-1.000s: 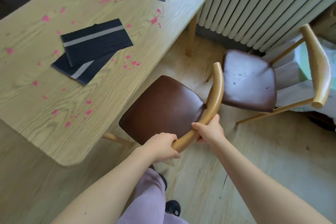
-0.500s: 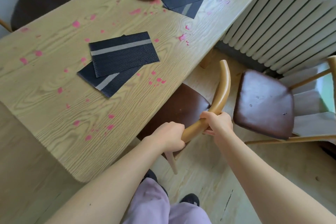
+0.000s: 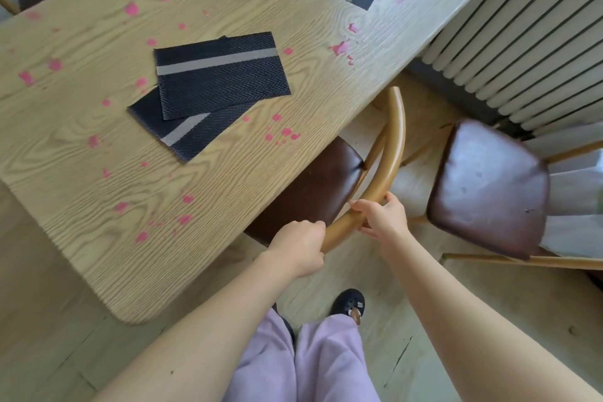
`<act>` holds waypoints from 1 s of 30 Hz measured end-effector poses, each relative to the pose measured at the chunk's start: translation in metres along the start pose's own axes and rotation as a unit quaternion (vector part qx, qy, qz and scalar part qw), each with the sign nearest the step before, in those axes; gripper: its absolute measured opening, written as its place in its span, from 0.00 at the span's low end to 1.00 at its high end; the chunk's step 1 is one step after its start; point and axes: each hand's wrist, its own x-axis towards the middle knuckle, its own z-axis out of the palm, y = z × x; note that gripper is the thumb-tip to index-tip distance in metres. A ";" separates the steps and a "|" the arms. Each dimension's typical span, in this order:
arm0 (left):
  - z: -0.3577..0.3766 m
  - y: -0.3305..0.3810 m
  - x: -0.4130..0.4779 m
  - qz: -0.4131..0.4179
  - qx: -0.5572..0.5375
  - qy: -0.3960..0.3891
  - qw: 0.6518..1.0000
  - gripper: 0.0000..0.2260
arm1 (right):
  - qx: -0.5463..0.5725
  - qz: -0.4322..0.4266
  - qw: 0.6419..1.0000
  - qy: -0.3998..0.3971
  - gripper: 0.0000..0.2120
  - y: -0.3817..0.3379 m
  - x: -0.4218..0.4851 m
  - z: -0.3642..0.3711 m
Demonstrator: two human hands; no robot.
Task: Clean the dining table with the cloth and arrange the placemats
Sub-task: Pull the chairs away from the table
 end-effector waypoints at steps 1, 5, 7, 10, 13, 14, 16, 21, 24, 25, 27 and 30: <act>0.003 0.002 0.001 -0.001 0.003 -0.001 1.000 0.10 | 0.007 0.002 1.000 -0.004 0.13 0.003 0.002 -0.002; 0.017 -0.002 0.000 -0.019 0.029 -0.028 0.999 0.09 | 0.041 0.039 0.998 -0.030 0.13 0.027 0.004 0.002; 0.020 -0.014 -0.002 -0.036 0.039 -0.036 0.998 0.09 | 0.052 0.057 0.996 -0.041 0.15 0.039 0.003 0.012; 0.018 -0.031 -0.002 -0.051 0.035 -0.022 0.998 0.10 | 0.069 0.063 0.994 -0.048 0.15 0.039 0.005 0.027; 0.016 -0.038 0.001 -0.052 0.023 0.003 0.998 0.11 | 0.069 0.058 0.995 -0.053 0.16 0.029 0.013 0.033; 0.015 -0.040 0.003 -0.053 0.025 0.016 0.998 0.10 | 0.065 0.053 0.995 -0.055 0.16 0.025 0.017 0.034; 0.013 -0.041 0.005 -0.050 0.024 0.043 0.998 0.10 | 0.056 0.047 0.996 -0.055 0.16 0.020 0.025 0.035; 0.009 -0.040 0.009 -0.031 0.030 0.077 0.996 0.11 | 0.043 0.047 0.996 -0.064 0.16 0.016 0.034 0.034; 0.009 -0.040 0.011 -0.071 0.013 0.022 0.997 0.14 | 0.026 0.045 0.995 -0.084 0.19 0.017 0.032 0.033; 0.009 -0.040 0.012 -0.088 0.007 -0.003 0.996 0.14 | 0.022 0.047 0.994 -0.091 0.21 0.017 0.031 0.033; 0.008 -0.040 0.014 -0.105 0.018 -0.035 0.994 0.12 | 0.020 0.055 0.993 -0.101 0.23 0.017 0.029 0.032; 0.003 -0.041 0.014 -0.114 0.026 -0.066 0.991 0.10 | 0.021 0.067 0.992 -0.107 0.24 0.019 0.025 0.033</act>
